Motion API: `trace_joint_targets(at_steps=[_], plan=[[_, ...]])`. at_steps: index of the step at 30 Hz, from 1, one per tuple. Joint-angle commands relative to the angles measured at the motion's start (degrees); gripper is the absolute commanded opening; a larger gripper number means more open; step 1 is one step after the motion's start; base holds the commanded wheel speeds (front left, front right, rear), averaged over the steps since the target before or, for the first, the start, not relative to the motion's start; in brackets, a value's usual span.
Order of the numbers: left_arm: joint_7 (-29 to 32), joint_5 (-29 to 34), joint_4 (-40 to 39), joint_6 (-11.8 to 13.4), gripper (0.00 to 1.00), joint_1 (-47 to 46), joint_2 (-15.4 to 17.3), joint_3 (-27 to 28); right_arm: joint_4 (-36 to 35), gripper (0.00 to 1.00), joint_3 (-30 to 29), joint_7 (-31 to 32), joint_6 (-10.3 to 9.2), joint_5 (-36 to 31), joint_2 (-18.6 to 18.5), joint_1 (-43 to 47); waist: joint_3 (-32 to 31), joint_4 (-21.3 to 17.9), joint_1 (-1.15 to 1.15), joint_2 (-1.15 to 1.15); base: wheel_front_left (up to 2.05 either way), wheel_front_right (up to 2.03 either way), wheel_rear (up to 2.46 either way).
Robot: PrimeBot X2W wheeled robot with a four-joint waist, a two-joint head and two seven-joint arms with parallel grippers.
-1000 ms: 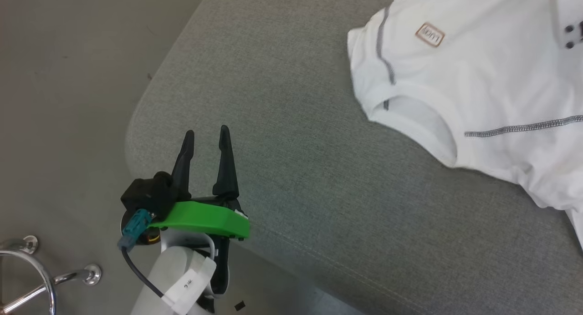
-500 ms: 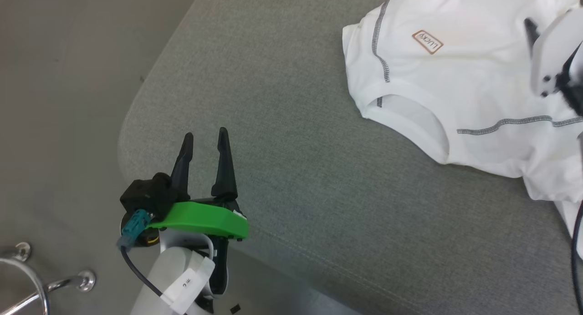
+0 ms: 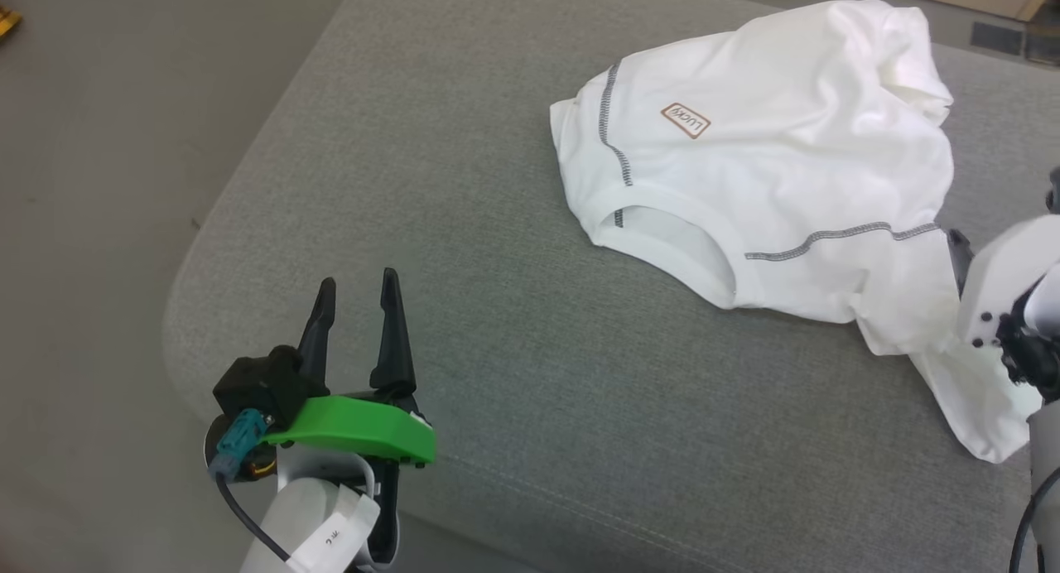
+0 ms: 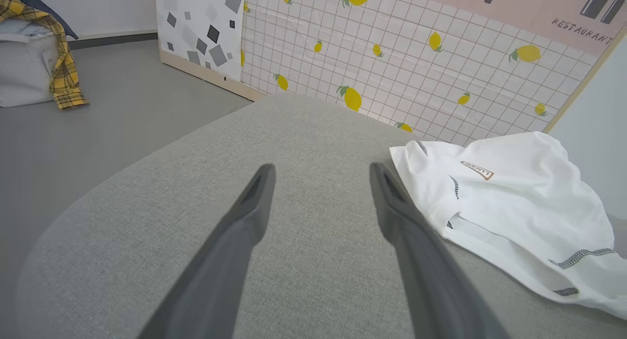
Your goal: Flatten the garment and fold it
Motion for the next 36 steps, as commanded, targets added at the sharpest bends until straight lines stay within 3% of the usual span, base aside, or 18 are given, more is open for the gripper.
trace_joint_targets(at_steps=[1, 7, 14, 15, 16, 17, 18, 22, 26, 31, 36], plan=[[-0.27, 0.5, -0.12, -0.51, 1.0, -0.09, -0.13, -0.11, -0.66, 1.0, -1.34, 1.06, -0.09, -1.17, 0.95, 0.63, 0.08, -0.53, 0.0, 0.0, 0.0, 0.0, 0.0], [-0.27, 0.29, -0.86, -0.63, 1.0, -1.46, -0.13, -0.91, -0.55, 1.0, -4.31, 7.06, -0.09, -2.27, 2.08, 0.14, 3.26, 0.94, 0.0, 0.0, 0.0, 0.0, 0.0], [-0.27, 0.13, -1.29, -0.35, 1.0, -2.67, -0.13, -1.0, 1.06, 1.0, -2.4, 16.7, -0.09, -0.82, 1.94, -0.69, 5.75, 1.8, 0.0, 0.0, 0.0, 0.0, 0.0], [-0.27, 0.13, -1.31, -0.31, 1.0, -2.83, -0.13, -1.05, 1.28, 0.89, -1.7, 18.6, -0.09, -0.27, 1.67, -0.52, 5.89, 1.86, 0.0, 0.0, 0.0, 0.0, 0.0], [-0.27, 0.12, -1.33, -0.28, 1.0, -2.94, -0.13, -1.1, 1.18, 0.44, -1.08, 19.87, -0.09, 0.24, 1.47, -0.38, 5.98, 1.86, 0.0, 0.0, 0.0, 0.0, 0.0], [-0.27, 0.15, -1.36, -0.24, 1.0, -3.08, -0.13, -1.15, 0.68, 0.19, -0.09, 20.8, -0.09, 0.77, 1.06, -0.2, 6.07, 1.82, 0.0, 0.0, 0.0, 0.0, 0.0], [-0.27, 0.17, -1.38, -0.19, 1.0, -3.19, -0.13, -1.18, 0.24, 0.0, 0.76, 21.28, -0.09, 1.13, 0.55, 0.02, 6.11, 1.74, 0.0, 0.0, 0.0, 0.0, 0.0], [-0.27, 0.33, -1.41, -0.05, 1.0, -3.56, -0.13, -1.28, -2.16, 0.0, 3.75, 21.28, -0.09, 2.85, -3.11, 1.63, 5.67, 1.21, 0.0, 0.0, 0.0, 0.0, 0.0], [-0.27, 0.64, -1.36, 0.12, 1.0, -3.43, -0.13, -0.91, -4.58, 0.0, 3.23, 20.87, -0.09, 3.18, -9.38, 5.24, 4.61, 0.36, 0.0, 0.0, 0.0, 0.0, 0.0], [-0.27, 0.92, -0.98, -0.07, 1.0, -2.71, -0.13, -0.37, -8.41, 0.0, -4.15, 19.36, -0.09, 1.25, -14.14, 10.67, 3.1, -1.65, 0.0, 0.0, 0.0, 0.0, 0.0], [-0.27, 1.5, -0.5, -0.57, 1.0, -2.56, -0.13, -0.3, -9.46, 0.0, -14.6, 16.69, -0.09, -5.05, -13.43, 14.27, 2.45, -3.69, 0.0, 0.0, 0.0, 0.0, 0.0]])
